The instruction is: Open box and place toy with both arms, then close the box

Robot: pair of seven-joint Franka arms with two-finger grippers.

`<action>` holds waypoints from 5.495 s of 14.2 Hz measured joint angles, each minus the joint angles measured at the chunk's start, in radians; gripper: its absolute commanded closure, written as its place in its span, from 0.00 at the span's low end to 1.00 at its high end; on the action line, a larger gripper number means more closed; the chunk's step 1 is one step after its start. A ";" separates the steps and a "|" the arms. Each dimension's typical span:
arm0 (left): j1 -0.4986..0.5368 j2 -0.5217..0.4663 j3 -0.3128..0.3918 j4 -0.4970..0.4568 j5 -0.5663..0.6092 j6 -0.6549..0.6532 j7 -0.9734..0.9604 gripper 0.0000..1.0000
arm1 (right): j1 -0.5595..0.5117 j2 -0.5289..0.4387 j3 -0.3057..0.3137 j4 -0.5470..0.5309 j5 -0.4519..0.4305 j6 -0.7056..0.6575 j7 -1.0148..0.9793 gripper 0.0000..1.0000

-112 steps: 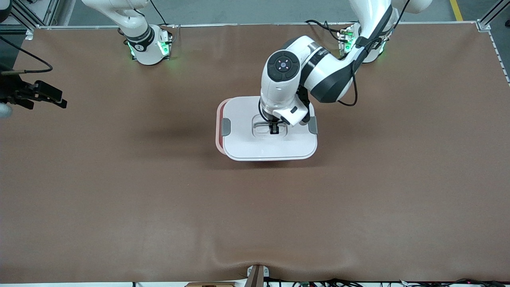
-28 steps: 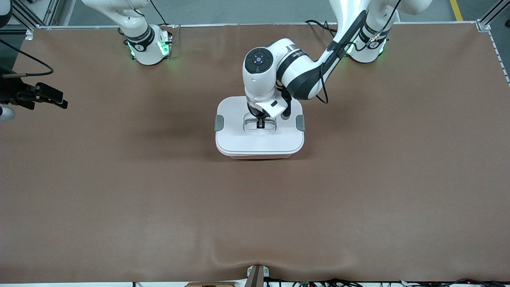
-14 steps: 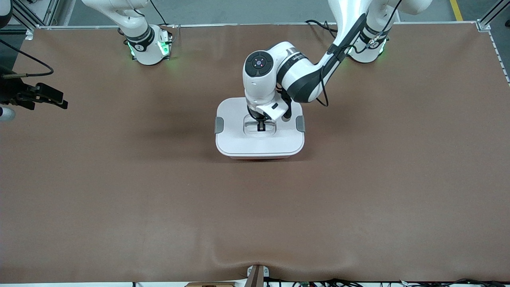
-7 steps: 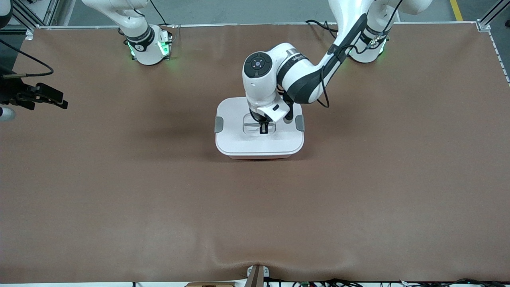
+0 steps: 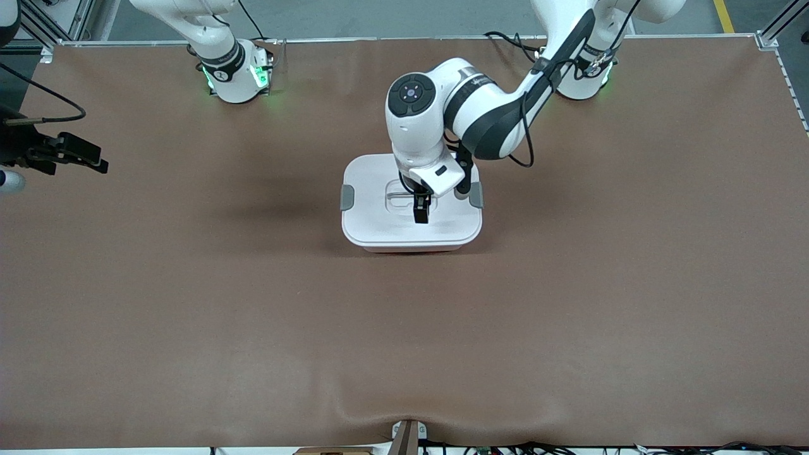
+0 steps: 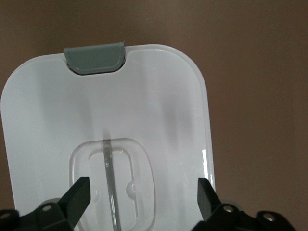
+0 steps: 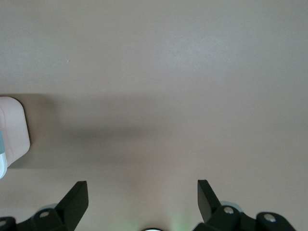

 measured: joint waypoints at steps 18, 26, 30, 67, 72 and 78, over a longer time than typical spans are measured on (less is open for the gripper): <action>0.407 -0.178 -0.043 0.009 0.002 -0.104 0.747 0.00 | 0.000 0.000 0.000 0.000 0.000 0.000 0.000 0.00; 0.486 -0.250 -0.049 0.010 0.002 -0.179 1.024 0.00 | 0.000 0.000 0.000 0.000 0.000 0.001 0.000 0.00; 0.542 -0.285 -0.050 0.010 0.002 -0.214 1.210 0.00 | 0.000 0.000 0.000 0.000 0.000 0.001 0.000 0.00; 0.553 -0.568 0.215 -0.046 -0.173 -0.523 2.190 0.00 | -0.001 0.001 -0.001 0.000 0.000 0.001 0.000 0.00; 0.552 -0.566 0.215 -0.054 -0.175 -0.512 2.192 0.00 | -0.001 0.002 -0.001 0.000 0.000 0.001 0.000 0.00; 0.556 -0.554 0.218 -0.054 -0.175 -0.509 2.192 0.00 | -0.001 0.003 -0.001 0.000 0.000 0.001 0.000 0.00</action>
